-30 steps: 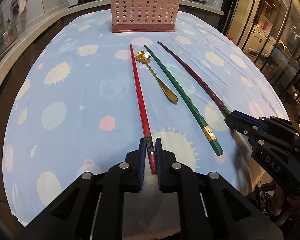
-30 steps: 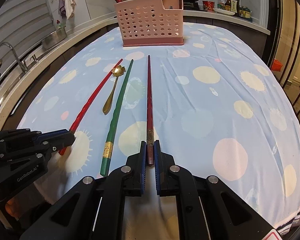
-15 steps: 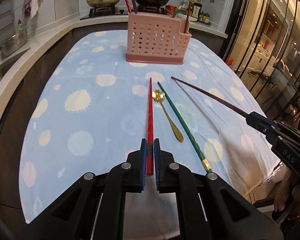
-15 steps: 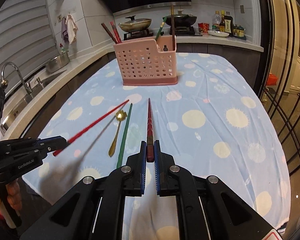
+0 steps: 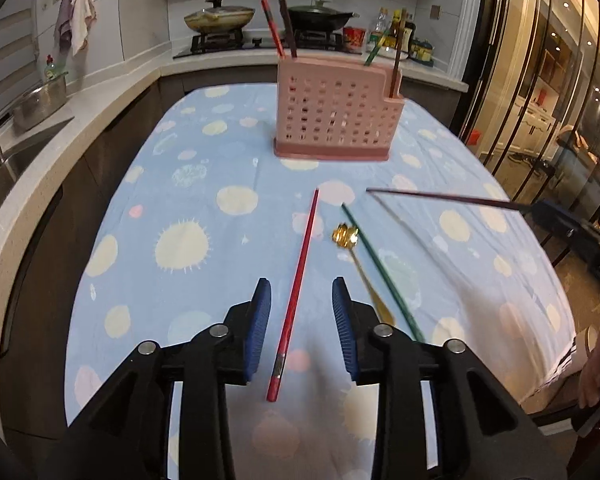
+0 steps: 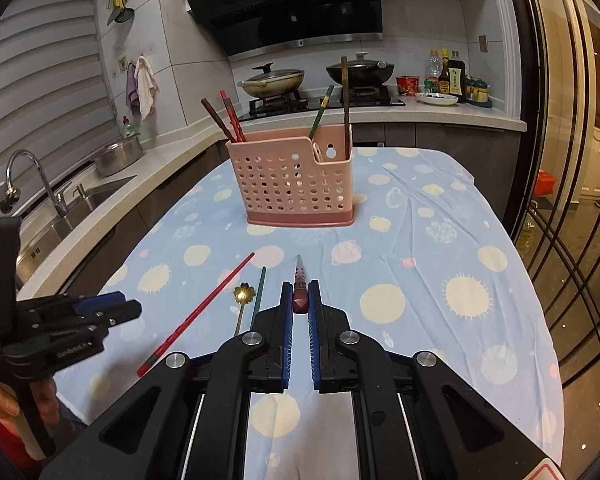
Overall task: Organize utensils
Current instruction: 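Carry both chopsticks up over the pink holder with both tools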
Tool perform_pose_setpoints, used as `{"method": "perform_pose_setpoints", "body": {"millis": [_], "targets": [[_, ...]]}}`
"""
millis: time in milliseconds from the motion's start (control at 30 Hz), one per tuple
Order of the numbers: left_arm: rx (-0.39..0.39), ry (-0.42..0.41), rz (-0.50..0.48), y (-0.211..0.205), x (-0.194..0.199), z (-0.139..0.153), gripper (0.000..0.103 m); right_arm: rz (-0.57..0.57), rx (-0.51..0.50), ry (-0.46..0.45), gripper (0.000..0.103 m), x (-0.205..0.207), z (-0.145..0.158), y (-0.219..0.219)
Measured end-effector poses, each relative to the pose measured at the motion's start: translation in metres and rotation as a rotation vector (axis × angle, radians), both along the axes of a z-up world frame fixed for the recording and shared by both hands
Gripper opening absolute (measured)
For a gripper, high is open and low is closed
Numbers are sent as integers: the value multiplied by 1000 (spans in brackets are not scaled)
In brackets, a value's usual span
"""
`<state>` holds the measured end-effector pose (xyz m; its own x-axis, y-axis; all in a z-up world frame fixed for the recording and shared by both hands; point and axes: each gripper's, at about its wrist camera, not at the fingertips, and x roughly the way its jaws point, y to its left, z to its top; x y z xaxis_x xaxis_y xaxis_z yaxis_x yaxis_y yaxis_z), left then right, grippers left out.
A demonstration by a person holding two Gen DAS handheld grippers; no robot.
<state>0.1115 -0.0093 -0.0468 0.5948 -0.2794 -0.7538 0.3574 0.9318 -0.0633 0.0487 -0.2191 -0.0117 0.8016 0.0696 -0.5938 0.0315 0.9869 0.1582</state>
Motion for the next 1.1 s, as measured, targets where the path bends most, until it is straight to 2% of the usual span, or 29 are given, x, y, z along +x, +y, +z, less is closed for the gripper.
{"method": "perform_pose_setpoints", "body": {"millis": [100, 233, 333, 433, 633, 800, 1100], "targets": [[20, 86, -1, 2, -1, -34, 31, 4, 14, 24, 7, -2, -9, 2], [41, 144, 11, 6, -4, -60, 31, 3, 21, 38, 7, -4, -13, 4], [39, 125, 15, 7, -8, -60, 30, 1, 22, 42, 7, -5, -14, 5], [20, 136, 7, 6, -10, -59, 8, 3, 21, 46, 7, -5, -15, 7], [-17, 164, -7, 9, -14, -53, 7, 4, 20, 47, 7, -6, -14, 8], [-52, 90, -6, 14, -17, -15, 7, 7, 6, 12, 7, -6, -1, 9], [-105, -131, -33, 3, 11, 87, 7, 7, -10, -100, 7, 16, 57, -5]]}}
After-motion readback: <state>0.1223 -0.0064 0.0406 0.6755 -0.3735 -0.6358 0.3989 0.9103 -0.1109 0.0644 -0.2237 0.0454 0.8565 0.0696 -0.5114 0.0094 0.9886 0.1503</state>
